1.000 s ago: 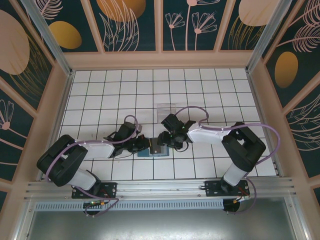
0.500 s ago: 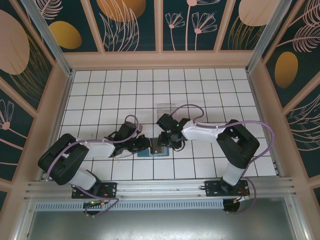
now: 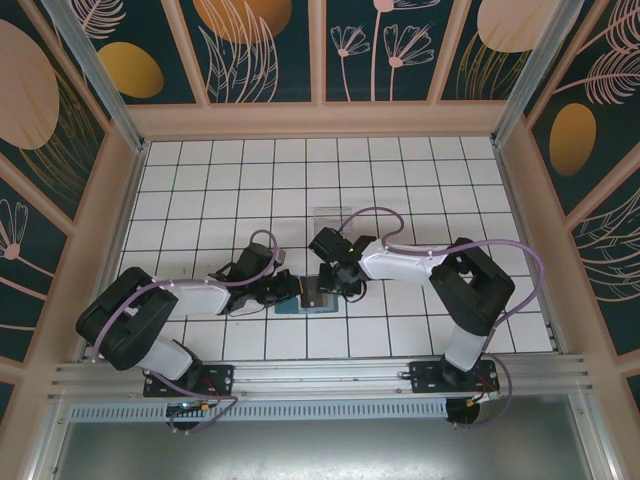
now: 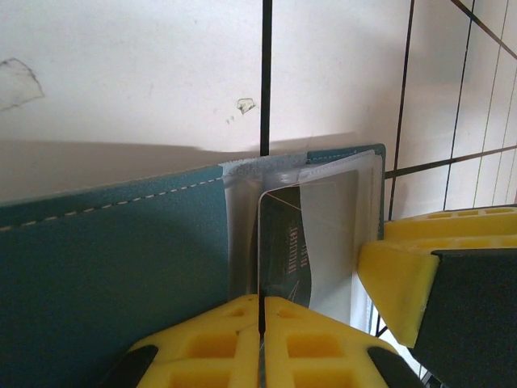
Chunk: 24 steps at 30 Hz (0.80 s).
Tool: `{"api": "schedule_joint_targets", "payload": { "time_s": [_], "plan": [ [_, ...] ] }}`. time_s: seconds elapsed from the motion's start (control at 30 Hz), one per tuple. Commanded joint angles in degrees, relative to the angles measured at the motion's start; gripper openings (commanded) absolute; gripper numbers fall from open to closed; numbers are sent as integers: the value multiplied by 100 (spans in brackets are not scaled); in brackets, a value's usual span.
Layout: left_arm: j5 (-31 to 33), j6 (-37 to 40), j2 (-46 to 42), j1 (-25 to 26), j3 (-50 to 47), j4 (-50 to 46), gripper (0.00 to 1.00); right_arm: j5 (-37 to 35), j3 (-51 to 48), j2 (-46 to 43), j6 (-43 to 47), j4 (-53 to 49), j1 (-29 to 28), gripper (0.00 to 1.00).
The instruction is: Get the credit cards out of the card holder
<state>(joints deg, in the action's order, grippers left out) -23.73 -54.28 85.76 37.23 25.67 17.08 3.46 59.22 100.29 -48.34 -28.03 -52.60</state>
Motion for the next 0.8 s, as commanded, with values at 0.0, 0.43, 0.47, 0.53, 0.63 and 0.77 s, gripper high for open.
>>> {"api": "schedule_joint_targets", "payload": {
  "time_s": [0.0,0.43,0.47,0.53,0.63,0.77],
  "plan": [
    [259,170,-160,-41,11,-395,10,-153,-95,205,9,-242,-53,34],
    [-43,-29,-38,-41,-141,141,23,-77,-77,221,37,-191,-41,29],
    [-40,-48,-18,-41,-169,176,23,-74,-68,218,37,-192,-44,29],
    [-44,-73,26,-41,-184,207,24,-83,-69,205,44,-189,-44,29],
    [-107,-126,79,-36,-233,366,24,-67,-60,215,59,-180,-44,29],
    [-282,-258,133,-41,-337,751,25,-48,-64,217,61,-154,-43,28]
  ]
}}
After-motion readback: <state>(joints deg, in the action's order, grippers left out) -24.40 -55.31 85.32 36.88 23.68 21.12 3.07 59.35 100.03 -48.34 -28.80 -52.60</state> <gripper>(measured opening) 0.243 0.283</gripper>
